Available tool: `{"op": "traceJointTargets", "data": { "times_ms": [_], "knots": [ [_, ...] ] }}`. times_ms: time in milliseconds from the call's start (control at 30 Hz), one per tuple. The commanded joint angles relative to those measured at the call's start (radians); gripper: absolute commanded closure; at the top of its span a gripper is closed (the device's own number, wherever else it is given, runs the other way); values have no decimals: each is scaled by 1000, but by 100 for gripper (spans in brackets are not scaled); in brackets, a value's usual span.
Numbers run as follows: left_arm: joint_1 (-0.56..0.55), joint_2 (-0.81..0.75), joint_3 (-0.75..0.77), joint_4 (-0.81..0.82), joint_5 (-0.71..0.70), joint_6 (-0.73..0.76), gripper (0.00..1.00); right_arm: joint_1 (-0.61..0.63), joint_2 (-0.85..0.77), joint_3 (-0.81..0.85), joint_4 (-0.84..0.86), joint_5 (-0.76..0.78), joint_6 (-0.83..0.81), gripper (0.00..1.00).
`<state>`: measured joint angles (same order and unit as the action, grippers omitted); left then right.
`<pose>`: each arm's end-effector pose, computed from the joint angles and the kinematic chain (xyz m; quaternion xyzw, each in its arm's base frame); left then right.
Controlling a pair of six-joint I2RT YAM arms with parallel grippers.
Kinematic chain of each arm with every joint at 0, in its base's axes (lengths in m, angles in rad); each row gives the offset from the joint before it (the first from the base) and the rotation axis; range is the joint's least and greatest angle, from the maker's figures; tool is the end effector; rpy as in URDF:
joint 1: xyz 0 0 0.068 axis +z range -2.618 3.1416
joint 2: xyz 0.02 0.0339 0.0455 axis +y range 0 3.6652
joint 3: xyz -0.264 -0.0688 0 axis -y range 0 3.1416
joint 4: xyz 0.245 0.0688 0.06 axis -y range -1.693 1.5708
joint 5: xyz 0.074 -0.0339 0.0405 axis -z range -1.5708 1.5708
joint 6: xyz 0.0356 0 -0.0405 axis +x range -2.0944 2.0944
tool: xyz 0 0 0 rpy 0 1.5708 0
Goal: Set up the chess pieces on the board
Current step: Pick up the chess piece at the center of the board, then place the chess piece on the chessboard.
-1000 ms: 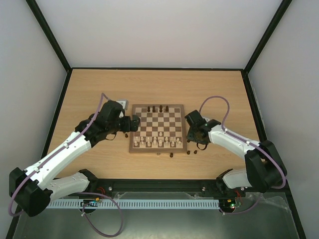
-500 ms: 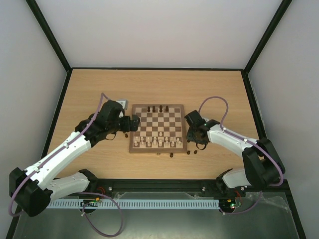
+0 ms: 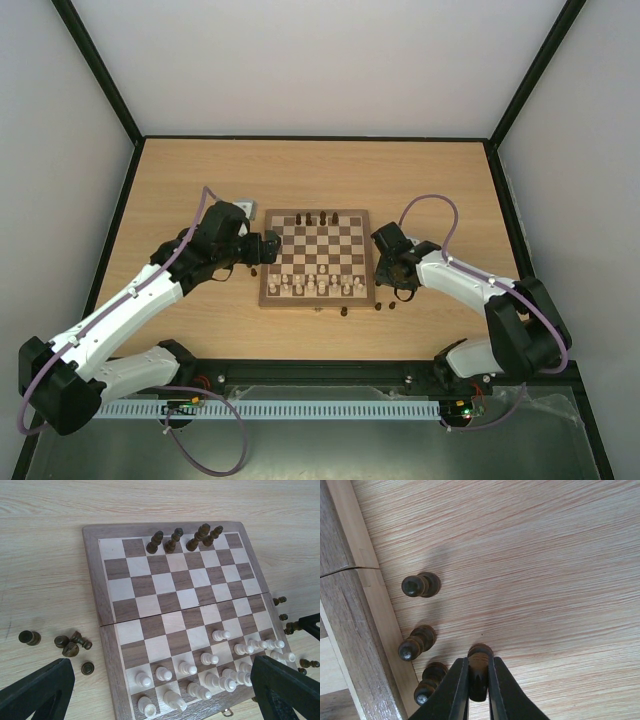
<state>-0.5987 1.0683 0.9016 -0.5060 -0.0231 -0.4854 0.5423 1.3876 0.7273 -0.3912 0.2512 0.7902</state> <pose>0.1906 -0.1290 0.2951 0.0460 0.8996 -0.2150 0.3772 0.2239 0.1246 0.1760 0.1505 0.9475 0.0622 0.2751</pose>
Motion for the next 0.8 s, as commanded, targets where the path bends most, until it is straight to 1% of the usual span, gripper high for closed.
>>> {"op": "traceJointTargets", "data": {
  "times_ms": [0,233,433,567,767],
  "knots": [
    [7,0,-4,17,9,7,0,-8,7,1,-47,15,-4,91],
    [7,0,-5,19,13,6,1,-7,-64,86,-160,54,-34,92],
    [8,4,-2,21,15,8,0,-8,-98,199,-245,70,-86,92],
    [9,4,0,20,10,6,1,-8,-41,312,-264,54,-140,91],
    [11,-3,0,14,-2,2,0,-7,158,532,-289,20,-239,92]
  ]
}}
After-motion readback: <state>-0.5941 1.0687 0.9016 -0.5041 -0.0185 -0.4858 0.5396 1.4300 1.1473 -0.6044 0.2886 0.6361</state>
